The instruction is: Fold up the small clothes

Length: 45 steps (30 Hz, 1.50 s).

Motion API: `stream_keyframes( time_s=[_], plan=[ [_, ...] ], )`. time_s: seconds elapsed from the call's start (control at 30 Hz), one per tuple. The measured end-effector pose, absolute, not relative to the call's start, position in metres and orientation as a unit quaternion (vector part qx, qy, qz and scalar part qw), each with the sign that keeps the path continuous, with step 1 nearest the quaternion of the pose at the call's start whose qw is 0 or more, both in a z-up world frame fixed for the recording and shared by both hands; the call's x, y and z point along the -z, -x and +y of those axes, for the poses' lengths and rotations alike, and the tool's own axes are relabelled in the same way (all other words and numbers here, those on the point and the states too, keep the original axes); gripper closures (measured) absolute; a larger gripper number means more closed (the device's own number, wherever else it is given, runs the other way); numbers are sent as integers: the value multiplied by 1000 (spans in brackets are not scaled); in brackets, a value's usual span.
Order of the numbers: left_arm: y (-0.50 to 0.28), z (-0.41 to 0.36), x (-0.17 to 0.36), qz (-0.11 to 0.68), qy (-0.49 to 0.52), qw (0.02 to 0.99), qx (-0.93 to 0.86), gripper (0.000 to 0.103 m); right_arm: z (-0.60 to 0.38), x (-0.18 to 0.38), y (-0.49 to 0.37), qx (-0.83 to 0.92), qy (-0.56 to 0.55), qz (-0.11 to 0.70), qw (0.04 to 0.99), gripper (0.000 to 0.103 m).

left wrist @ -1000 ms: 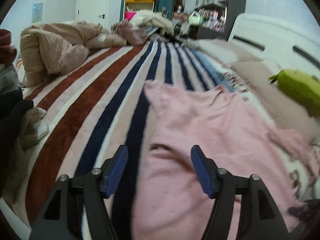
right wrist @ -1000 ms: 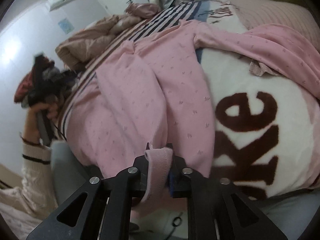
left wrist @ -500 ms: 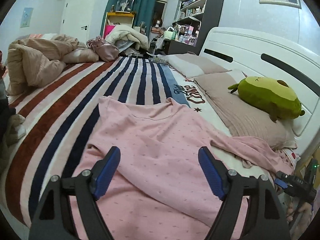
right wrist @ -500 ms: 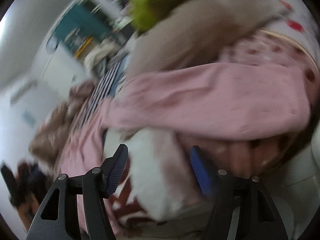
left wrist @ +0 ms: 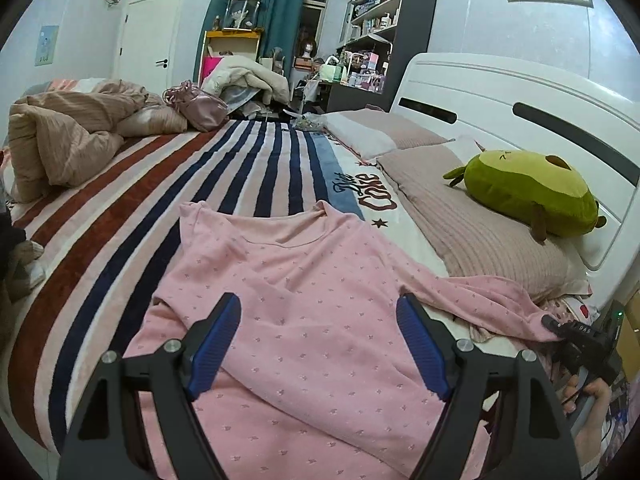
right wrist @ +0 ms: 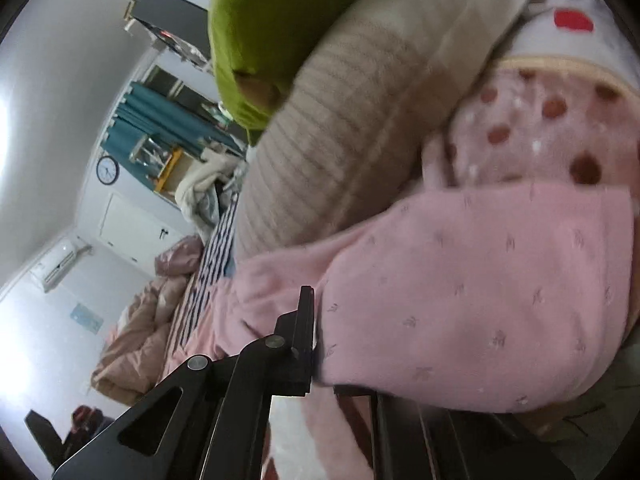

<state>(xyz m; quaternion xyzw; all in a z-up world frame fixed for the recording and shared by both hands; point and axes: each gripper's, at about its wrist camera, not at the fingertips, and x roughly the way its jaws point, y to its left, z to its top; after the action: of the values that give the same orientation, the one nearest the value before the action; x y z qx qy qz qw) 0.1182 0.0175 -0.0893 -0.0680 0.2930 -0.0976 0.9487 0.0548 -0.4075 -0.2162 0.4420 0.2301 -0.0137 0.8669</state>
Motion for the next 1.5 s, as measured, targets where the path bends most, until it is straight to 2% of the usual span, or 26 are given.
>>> stream_keyframes(
  time_s=[0.33,0.5,0.63,0.8,1.03,1.1,1.2,1.33,1.5],
  plan=[
    [-100,56,89,270,102,953,87,26,-355,100,-58,-54,-289,131,947,102],
    [-85,85,91,257,116,957,69,26,-273,45,-68,-145,-208,97,962,102],
    [-71,115,95,247,130,959,55,26,-200,26,-72,-231,-156,99,955,102],
    [-56,151,102,241,138,960,29,25,-92,53,-84,-349,-76,178,917,102],
    [-49,178,117,247,165,954,24,24,17,182,-85,-402,-17,386,830,101],
    [-52,177,121,255,164,953,27,24,23,203,-85,-397,-10,411,821,101],
    [-53,174,122,259,164,951,48,24,16,206,-80,-395,-5,419,817,100],
    [-62,154,128,272,146,948,79,23,-9,176,-67,-409,-6,396,822,77],
    [-78,116,147,311,121,935,122,23,-59,135,-57,-369,-10,353,860,69]
  ],
)
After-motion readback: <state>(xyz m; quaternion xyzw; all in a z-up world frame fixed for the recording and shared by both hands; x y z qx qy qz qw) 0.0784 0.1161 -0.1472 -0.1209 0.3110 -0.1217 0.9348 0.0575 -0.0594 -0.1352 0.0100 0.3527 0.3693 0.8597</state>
